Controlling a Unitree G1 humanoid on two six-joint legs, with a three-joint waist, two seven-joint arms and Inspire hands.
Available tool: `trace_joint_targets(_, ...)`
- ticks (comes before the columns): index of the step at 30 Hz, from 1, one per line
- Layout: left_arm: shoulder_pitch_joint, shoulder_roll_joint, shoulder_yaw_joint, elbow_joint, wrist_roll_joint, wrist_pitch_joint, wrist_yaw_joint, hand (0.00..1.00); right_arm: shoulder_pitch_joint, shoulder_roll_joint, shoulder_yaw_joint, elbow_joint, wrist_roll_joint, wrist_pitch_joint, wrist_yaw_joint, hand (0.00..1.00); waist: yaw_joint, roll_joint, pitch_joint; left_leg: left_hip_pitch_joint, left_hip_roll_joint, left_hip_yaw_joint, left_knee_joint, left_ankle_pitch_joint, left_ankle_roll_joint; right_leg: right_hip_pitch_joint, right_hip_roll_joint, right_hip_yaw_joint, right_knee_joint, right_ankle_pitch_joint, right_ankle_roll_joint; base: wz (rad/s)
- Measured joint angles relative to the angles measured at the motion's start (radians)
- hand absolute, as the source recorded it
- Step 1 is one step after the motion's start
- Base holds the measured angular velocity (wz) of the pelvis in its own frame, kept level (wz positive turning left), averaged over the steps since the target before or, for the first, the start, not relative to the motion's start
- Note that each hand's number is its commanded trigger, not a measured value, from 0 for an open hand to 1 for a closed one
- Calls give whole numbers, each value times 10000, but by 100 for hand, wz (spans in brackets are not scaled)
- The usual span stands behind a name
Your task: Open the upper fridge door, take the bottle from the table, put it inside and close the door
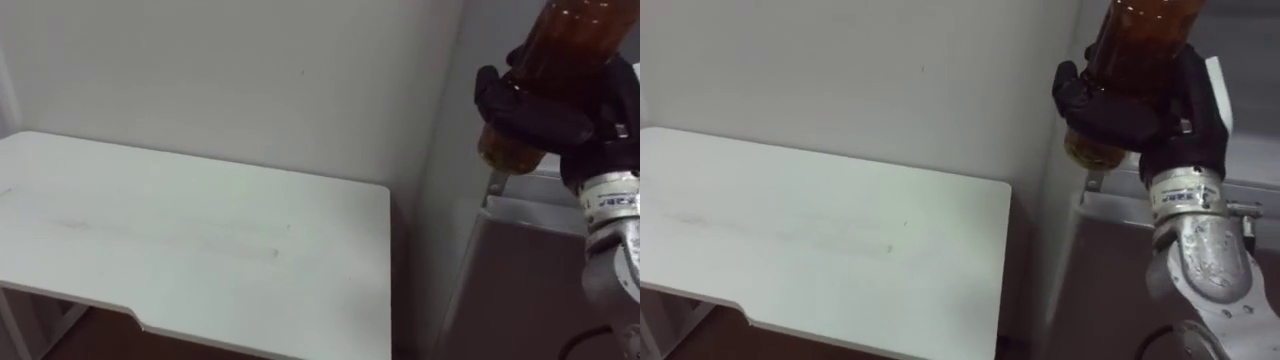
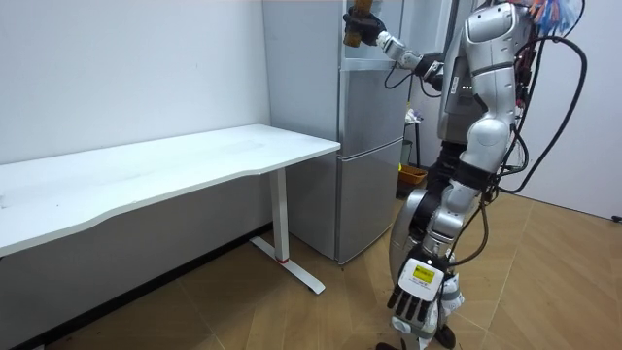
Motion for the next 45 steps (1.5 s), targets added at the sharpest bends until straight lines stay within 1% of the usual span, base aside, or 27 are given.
trace_joint_targets(3, -46, 4, 104, -69, -74, -9, -11, 0, -1, -360, -187, -91, 333, 27, -16, 100, -78, -24, -23, -183, 29, 69, 79, -26, 12, -208, 0, 75, 13, 4, -6, -8)
trace_joint_targets(4, -51, 4, 104, -75, -103, -10, -10, 0, 0, -393, -266, -113, 386, 31, -22, 100, -98, -25, -24, -190, 24, 93, 77, -25, 13, -222, 0, 86, 12, 6, -9, -5)
trace_joint_targets(6, -56, 0, 128, -77, -112, -24, 7, 0, -2, -452, -719, -131, 379, 57, -70, 100, -232, -29, -28, -188, -5, 141, 68, -31, 25, -205, -3, 85, -10, 9, -7, 0)
trace_joint_targets(9, -46, -1, 127, -43, -109, -25, 51, 0, -18, -549, -1110, -130, 335, 85, -354, 100, -414, -11, -31, -165, -1, 158, 37, -34, 25, -134, -1, 81, -18, 10, -5, 0)
trace_joint_targets(12, 30, 0, 127, -46, -110, -25, 62, 0, -19, -636, -1289, -129, 334, 115, -584, 100, -596, 44, -46, -115, 27, 191, -1, -42, 11, -120, 27, 111, -20, 10, -5, -3)
trace_joint_targets(14, 34, 0, 123, -45, -110, -25, 62, 0, -19, -691, -1351, -129, 335, 191, -629, 100, -626, 94, -41, -43, 49, 258, -35, -50, -3, -100, 49, 186, -18, 11, -6, -14)
trace_joint_targets(16, 39, 1, 136, -36, -111, -25, 62, 0, -19, -698, -1375, -127, 331, 268, -663, 100, -621, 144, -64, 23, 138, 407, -56, -66, -26, -102, 81, 319, -8, 22, -24, -19)
trace_joint_targets(20, 38, 2, 156, -35, -108, -26, 40, 0, -19, -714, -1545, 102, 394, 283, -677, 100, -640, 161, -75, 95, 157, 505, -39, -84, -55, -90, 129, 426, 2, 48, -67, -10)
trace_joint_targets(22, 40, 4, 160, -28, -107, -25, 23, 0, -19, -794, -1583, 225, 544, 290, -683, 100, -637, 160, -75, 94, 161, 519, -25, -88, -60, -96, 136, 446, 3, 49, -70, -4)
trace_joint_targets(23, 57, 4, 170, -25, -107, -21, 11, 0, -19, -894, -1582, 288, 602, 308, -670, 100, -635, 162, -75, 96, 163, 562, -25, -89, -60, -109, 144, 490, 1, 49, -70, -7)
trace_joint_targets(24, 87, 4, 208, -26, -107, -13, 0, 0, -19, -974, -1585, 305, 623, 393, -662, 100, -630, 158, -74, 107, 171, 593, -26, -88, -61, -121, 158, 543, -2, 49, -71, -8)
trace_joint_targets(25, 102, 3, 249, -26, -107, -7, -8, 0, -19, -996, -1586, 306, 627, 436, -661, 100, -630, 149, -69, 116, 175, 609, -26, -90, -63, -129, 163, 565, -6, 49, -72, -8)
trace_joint_targets(27, 156, 7, 387, -27, -110, 4, -17, 0, -19, -1082, -1579, 358, 632, 562, -645, 100, -624, 85, -36, 162, 195, 672, -29, -100, -78, -151, 184, 630, -17, 47, -74, -7)
trace_joint_targets(30, 174, 15, 389, -28, -110, 11, -14, 0, -19, -1185, -1576, 380, 632, 728, -650, 100, -627, 24, -43, 159, 196, 697, -40, -105, -80, -183, 187, 656, -18, 47, -75, -3)
trace_joint_targets(34, 180, 74, 390, 45, -115, 13, -19, 0, -34, -1199, -1573, 711, 646, 735, -545, 100, -568, -24, -64, 194, 214, 704, -57, -107, -85, -176, 207, 709, -18, 56, -89, -2)
trace_joint_targets(35, 185, 82, 391, 74, -115, 13, -25, 0, -34, -1199, -1572, 828, 647, 781, -525, 100, -562, -28, -62, 194, 220, 700, -59, -108, -86, -176, 210, 709, -17, 59, -94, 0)
trace_joint_targets(39, 228, 95, 396, 78, -113, 58, -32, 0, -33, -1199, -1571, 1061, 648, 1173, -513, 100, -567, -27, -61, 170, 236, 701, -63, -114, -96, -228, 219, 727, 2, 65, -104, -2)
trace_joint_targets(42, 228, 125, 395, 81, -112, 69, -43, 0, -36, -1201, -1568, 1174, 649, 1270, -526, 100, -565, -43, -52, 167, 245, 714, -64, -120, -106, -232, 231, 746, 0, 65, -104, -1)
trace_joint_targets(45, 229, 204, 393, 85, -109, 67, -49, 0, -103, -1202, -1561, 1529, 646, 1276, -557, 100, -569, -75, -36, 156, 245, 716, -61, -122, -108, -230, 235, 747, -5, 66, -105, 0)
